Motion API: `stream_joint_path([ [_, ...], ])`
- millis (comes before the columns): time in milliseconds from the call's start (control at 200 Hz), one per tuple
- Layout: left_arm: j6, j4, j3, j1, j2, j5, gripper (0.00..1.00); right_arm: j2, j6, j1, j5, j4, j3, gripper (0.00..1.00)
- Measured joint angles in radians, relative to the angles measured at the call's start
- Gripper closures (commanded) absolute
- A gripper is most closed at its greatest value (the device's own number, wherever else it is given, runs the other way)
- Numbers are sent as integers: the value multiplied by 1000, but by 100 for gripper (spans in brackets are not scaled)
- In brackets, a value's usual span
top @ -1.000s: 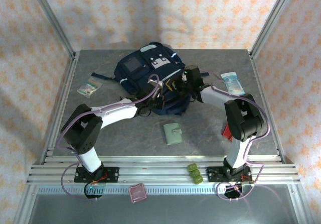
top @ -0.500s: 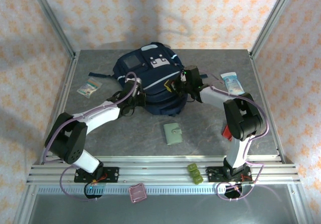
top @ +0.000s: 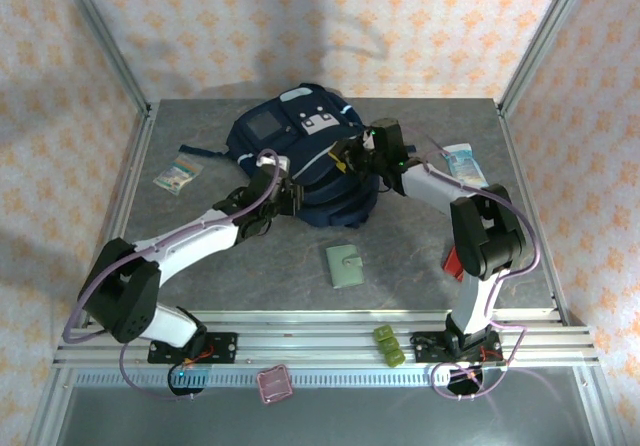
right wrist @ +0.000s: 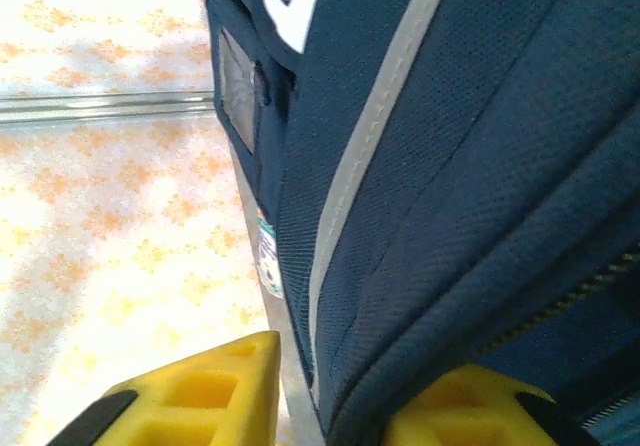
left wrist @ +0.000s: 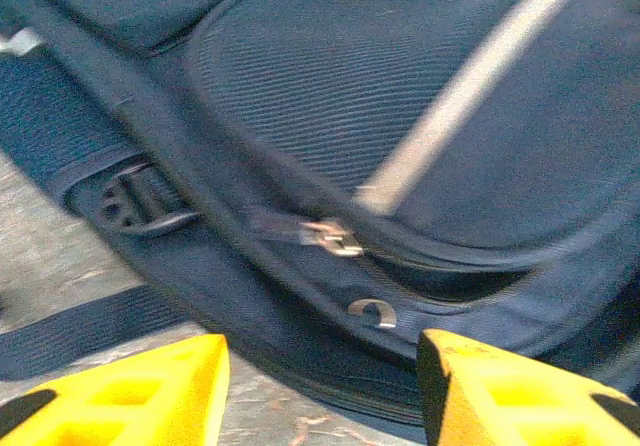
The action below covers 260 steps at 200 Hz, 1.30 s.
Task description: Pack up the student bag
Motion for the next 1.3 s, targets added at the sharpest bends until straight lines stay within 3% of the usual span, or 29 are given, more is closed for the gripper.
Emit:
stream_joint_path([
  [155, 68, 15, 39, -40, 25, 3, 43, -16, -2, 0, -8, 1, 0, 70],
  [420, 208, 25, 180, -83, 203, -68, 44, -34, 1, 2, -35, 26, 0, 70],
  [511, 246, 21, 227, -88, 264, -120, 59, -45, 1, 3, -35, 27, 0, 70],
  [576, 268, 10, 269, -88, 304, -163, 90, -58, 0, 2, -35, 27, -4, 70],
  [616, 274, -3, 295, -86, 322, -178, 100, -67, -3, 2, -36, 27, -8, 70],
  [876, 272, -101, 409, -59, 353, -181, 100, -230, -118, -3, -8, -54, -88, 67],
  [1041, 253, -138, 425, -22, 344, -130, 100, -405, -223, -31, 43, -185, -248, 60],
  [1301, 235, -180, 459, 11, 323, -72, 100, -591, -378, -40, 163, -441, -394, 57],
])
